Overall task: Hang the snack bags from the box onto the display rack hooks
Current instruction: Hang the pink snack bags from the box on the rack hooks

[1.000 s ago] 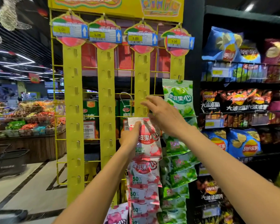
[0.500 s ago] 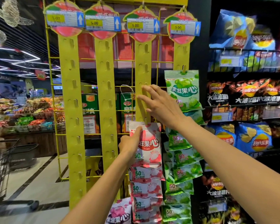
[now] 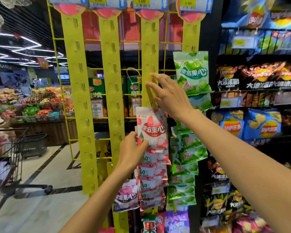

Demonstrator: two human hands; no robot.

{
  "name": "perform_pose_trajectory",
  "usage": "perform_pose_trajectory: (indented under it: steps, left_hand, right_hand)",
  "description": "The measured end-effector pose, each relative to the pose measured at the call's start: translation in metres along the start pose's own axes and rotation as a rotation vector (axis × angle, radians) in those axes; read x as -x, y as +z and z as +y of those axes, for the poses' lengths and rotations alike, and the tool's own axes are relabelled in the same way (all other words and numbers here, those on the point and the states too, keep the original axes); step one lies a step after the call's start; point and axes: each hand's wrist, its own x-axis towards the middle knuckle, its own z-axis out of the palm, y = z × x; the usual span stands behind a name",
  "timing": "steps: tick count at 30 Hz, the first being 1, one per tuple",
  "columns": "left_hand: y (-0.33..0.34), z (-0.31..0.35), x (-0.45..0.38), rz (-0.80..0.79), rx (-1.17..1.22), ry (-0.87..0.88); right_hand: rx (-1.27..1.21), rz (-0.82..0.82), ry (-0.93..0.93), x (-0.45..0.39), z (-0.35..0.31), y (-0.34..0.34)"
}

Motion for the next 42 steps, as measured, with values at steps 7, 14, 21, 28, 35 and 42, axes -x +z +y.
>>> perform_pose_trajectory:
  steps: [7, 14, 21, 28, 35, 42]
  left_hand:
    - [-0.027, -0.033, 0.030, 0.264, -0.649, 0.395]
    - [-0.021, -0.102, 0.046, 0.140, -0.970, 0.603]
    - [0.030, -0.226, 0.119, -0.077, -0.992, 0.494]
    - [0.115, -0.397, 0.221, -0.302, -0.905, 0.242]
    - [0.193, -0.565, 0.339, -0.556, -0.792, -0.093]
    - [0.254, -0.692, 0.455, -0.537, -0.623, -0.611]
  right_hand:
    - [-0.108, -0.011, 0.090, 0.094, -0.031, 0.007]
    - [-0.163, -0.169, 0.179, 0.214, -0.065, 0.034]
    - [-0.236, -0.398, 0.273, 0.341, -0.112, 0.086]
    - [-0.376, -0.762, 0.439, 0.508, -0.198, 0.166]
    - [-0.559, -1.102, 0.670, 0.691, -0.318, 0.252]
    - [-0.629, -1.396, 0.876, 0.852, -0.417, 0.301]
